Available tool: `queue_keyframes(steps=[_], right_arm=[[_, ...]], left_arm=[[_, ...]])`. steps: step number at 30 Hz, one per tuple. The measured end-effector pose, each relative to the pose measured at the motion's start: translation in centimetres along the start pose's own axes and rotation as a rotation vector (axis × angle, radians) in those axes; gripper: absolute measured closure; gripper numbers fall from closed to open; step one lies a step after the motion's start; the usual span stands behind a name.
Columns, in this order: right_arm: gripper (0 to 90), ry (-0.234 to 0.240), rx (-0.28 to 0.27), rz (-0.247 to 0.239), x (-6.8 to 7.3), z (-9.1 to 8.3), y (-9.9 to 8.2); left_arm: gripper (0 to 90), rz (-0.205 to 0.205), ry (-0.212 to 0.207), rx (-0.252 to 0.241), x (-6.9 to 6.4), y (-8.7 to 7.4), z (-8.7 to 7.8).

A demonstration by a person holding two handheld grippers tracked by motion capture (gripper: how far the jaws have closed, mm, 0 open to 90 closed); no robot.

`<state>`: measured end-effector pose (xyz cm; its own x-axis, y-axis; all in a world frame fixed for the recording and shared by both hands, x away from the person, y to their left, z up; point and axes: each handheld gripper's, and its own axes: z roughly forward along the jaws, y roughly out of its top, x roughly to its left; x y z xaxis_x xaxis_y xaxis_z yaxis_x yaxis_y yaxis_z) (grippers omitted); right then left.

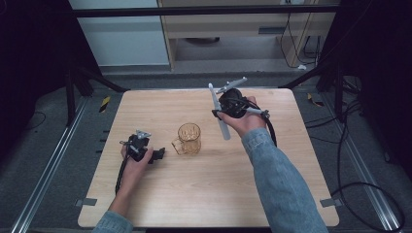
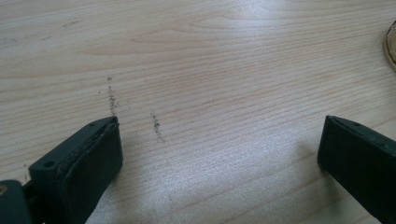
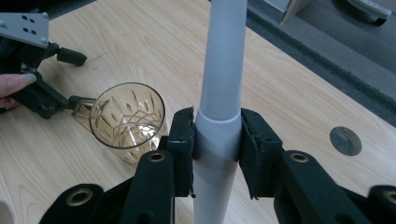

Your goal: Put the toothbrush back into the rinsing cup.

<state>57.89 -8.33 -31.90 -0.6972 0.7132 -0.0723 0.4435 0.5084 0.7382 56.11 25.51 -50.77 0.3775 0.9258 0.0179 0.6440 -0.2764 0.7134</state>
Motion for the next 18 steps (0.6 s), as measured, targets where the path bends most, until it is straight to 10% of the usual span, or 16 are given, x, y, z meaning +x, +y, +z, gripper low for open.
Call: queue_keyframes(steps=[18], right_arm=[[67.5,0.010,-0.021,-0.034,0.8,0.4,4.3]], left_arm=[[0.0,0.000,0.000,0.002,0.0,0.0,0.0]])
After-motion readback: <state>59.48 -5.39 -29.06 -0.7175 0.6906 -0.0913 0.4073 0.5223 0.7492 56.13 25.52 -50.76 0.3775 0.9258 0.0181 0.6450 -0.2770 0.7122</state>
